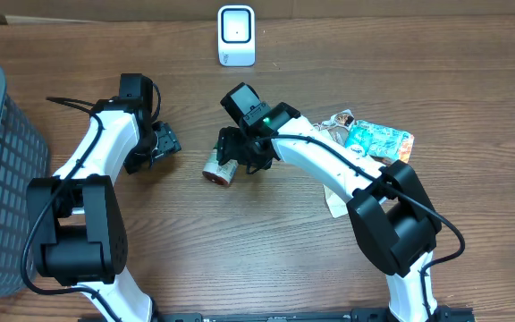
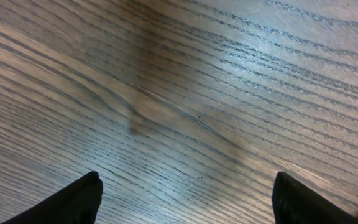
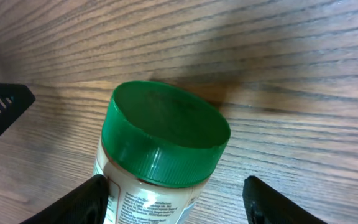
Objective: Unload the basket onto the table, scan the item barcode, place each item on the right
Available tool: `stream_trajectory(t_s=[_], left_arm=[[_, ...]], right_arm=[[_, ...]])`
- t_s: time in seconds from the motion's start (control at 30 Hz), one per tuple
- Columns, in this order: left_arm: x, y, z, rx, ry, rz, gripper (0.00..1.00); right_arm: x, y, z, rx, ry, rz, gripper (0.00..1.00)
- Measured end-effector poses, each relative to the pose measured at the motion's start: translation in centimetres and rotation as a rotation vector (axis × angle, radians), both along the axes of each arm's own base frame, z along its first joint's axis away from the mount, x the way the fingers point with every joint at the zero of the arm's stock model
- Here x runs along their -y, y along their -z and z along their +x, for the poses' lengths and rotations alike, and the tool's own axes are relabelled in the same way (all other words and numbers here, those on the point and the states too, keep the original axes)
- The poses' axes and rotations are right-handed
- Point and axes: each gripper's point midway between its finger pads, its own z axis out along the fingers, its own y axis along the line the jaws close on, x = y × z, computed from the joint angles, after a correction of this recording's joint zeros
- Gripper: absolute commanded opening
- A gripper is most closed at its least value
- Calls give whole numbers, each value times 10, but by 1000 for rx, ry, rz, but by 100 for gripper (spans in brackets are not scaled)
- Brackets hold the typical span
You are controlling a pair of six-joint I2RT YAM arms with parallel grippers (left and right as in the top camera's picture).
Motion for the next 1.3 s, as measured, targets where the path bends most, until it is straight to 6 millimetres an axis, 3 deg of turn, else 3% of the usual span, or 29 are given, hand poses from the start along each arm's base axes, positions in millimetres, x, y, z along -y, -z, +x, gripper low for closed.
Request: stream_trajectory(t_s=[0.7, 0.9, 0.97, 1.03, 1.17, 1.3], left_arm=[[0, 0, 0, 0, 0, 0, 83], [0, 0, 0, 0, 0, 0, 88], [0, 0, 0, 0, 0, 0, 100], [0, 0, 0, 0, 1, 0, 100], [0, 0, 0, 0, 1, 0, 100], [0, 0, 0, 0, 1, 0, 100]], right_arm=[[-12, 10, 15, 13, 69, 42, 62], [-17, 5, 21, 27, 74, 62, 50], [-18, 5, 22, 32, 74, 66, 49], [-19, 4, 22, 33, 72, 66, 47], [-17, 3, 20, 25, 61, 52, 48], [-14, 4, 17, 16, 34, 32, 63]])
